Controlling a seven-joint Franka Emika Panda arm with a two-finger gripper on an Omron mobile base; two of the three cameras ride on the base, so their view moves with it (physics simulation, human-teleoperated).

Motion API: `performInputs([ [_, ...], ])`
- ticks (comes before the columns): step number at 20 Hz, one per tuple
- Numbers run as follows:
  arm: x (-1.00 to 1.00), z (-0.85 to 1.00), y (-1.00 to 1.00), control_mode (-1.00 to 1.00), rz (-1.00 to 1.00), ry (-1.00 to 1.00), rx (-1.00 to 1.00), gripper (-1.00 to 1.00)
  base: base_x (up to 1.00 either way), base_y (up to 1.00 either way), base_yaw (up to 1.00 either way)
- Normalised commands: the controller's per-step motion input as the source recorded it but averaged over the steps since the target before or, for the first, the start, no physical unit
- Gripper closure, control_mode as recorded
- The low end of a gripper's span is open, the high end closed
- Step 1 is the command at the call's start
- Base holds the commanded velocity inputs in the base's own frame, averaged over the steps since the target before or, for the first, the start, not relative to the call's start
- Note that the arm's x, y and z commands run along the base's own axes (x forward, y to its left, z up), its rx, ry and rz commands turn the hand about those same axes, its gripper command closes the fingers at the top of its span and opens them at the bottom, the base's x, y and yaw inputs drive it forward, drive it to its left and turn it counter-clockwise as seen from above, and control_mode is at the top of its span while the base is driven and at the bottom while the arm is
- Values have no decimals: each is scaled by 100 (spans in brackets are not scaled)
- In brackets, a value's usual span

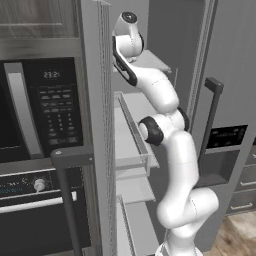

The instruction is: Grab the garlic and onion from the fridge, place them in the blender, close the lid, and turn on the blender to create a marinade.

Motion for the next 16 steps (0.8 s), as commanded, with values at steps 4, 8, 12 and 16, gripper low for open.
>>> performInputs([
  [4, -99, -32, -17, -100, -2, -21, 1, 100, 0, 0, 0],
  [8, -100, -41, -30, -100, -6, -13, 2, 100, 0, 0, 0],
  [12, -99, -69, -26, -100, -1, -12, 1, 100, 0, 0, 0],
  [16, -98, -49, -14, -100, 0, -11, 0, 100, 0, 0, 0],
])
